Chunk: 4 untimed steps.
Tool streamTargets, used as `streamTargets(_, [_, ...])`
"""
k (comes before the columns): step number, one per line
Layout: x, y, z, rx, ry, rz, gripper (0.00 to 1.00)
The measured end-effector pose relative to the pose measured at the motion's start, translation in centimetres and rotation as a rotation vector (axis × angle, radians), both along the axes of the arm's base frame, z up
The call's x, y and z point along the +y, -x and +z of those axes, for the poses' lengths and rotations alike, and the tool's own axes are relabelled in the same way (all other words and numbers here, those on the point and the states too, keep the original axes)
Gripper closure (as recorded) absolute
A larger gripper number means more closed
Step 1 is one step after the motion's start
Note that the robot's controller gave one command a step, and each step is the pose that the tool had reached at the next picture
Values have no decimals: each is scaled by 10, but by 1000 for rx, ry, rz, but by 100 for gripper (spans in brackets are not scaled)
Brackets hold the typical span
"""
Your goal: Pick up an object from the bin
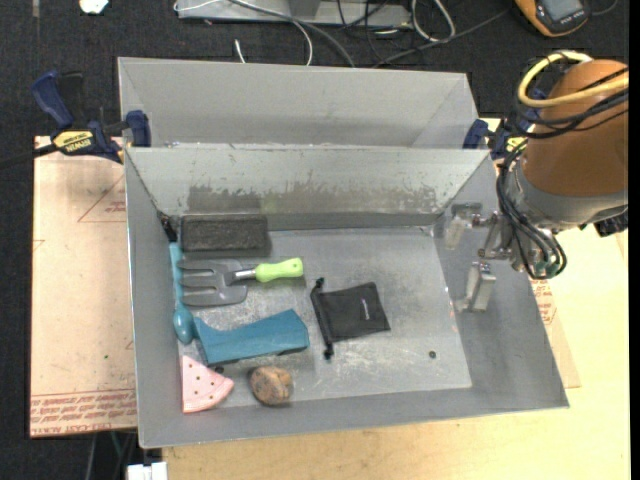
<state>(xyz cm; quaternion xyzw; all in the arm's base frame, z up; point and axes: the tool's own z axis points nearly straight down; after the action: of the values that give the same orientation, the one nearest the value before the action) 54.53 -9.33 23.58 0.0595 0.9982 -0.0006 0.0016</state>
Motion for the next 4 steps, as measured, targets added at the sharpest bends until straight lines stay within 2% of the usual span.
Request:
streamTargets(1, [28, -30, -41, -4, -2, 26, 0])
streamTargets(2, [90, -3, -68, 0, -3, -65, 0])
streamTargets(3, [109, -8, -90, -4, -5, -8, 0])
streamTargets(4, [106, -3, -93, -1, -3, 114, 0])
